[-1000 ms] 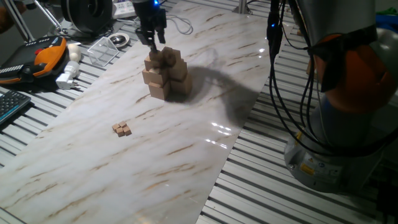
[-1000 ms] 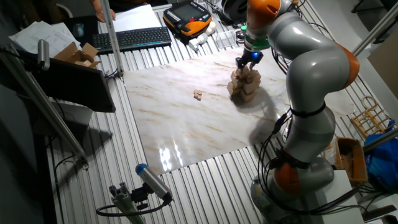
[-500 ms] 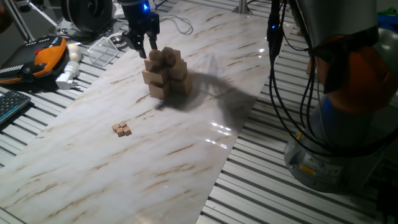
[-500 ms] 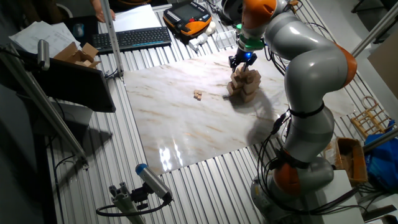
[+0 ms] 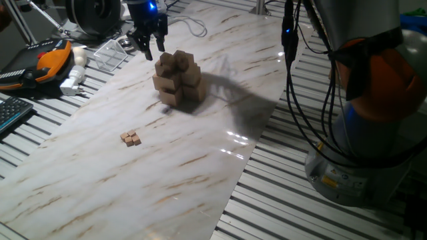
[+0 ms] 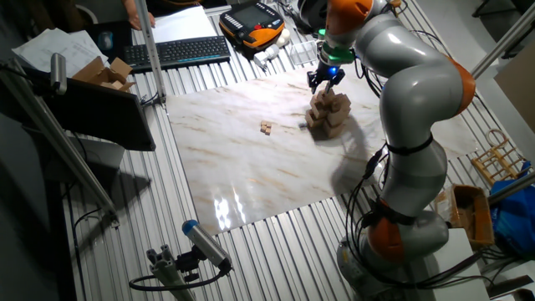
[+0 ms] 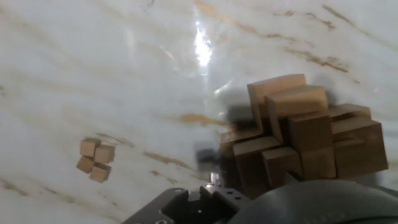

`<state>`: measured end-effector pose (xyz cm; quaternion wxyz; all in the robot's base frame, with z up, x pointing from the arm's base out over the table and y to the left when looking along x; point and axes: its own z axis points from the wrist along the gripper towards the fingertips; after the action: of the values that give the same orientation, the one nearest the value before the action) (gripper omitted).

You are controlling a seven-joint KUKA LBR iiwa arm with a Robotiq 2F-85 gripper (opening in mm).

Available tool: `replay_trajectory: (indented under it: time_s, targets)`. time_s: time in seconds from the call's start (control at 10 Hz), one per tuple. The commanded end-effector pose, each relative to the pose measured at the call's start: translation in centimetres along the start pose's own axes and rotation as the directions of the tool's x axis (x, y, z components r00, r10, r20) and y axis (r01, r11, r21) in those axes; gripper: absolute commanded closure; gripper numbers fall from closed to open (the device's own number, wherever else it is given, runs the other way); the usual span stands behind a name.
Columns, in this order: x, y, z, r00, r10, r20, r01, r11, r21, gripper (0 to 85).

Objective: Stack the blocks into a cross shape

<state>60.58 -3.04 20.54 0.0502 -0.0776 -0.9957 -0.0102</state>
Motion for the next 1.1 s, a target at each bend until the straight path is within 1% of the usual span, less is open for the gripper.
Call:
replay_trajectory:
  time_s: [0.0, 0.1, 0.2, 0.3, 0.4, 0.5, 0.6, 0.7, 0.8, 0.9, 1.0]
  targets:
    - [-0.01, 0.03, -0.01, 1.0, 0.004, -0.005, -0.004, 1.0, 0.01, 34.0]
    - [-0.01, 0.03, -0.01, 1.0, -0.003, -0.015, 0.003, 1.0, 0.009, 34.0]
    - [-0.01, 0.03, -0.01, 0.999, -0.011, -0.033, 0.011, 1.0, 0.0, 34.0]
    - [-0.01, 0.03, -0.01, 0.999, -0.021, -0.039, 0.022, 1.0, 0.017, 51.0]
    - [-0.01, 0.03, -0.01, 0.999, -0.036, -0.039, 0.037, 0.999, 0.029, 51.0]
    - [-0.01, 0.03, -0.01, 0.997, -0.057, -0.043, 0.058, 0.998, 0.021, 51.0]
    - [-0.01, 0.03, -0.01, 0.998, -0.06, -0.028, 0.059, 0.998, -0.013, 51.0]
    - [-0.01, 0.03, -0.01, 0.998, -0.066, 0.014, 0.066, 0.998, -0.01, 51.0]
    - [-0.01, 0.03, -0.01, 0.996, -0.085, 0.013, 0.086, 0.996, -0.035, 34.0]
    - [-0.01, 0.03, -0.01, 0.996, -0.091, 0.016, 0.091, 0.995, -0.031, 34.0]
    - [-0.01, 0.03, -0.01, 0.996, -0.086, 0.008, 0.086, 0.995, -0.041, 34.0]
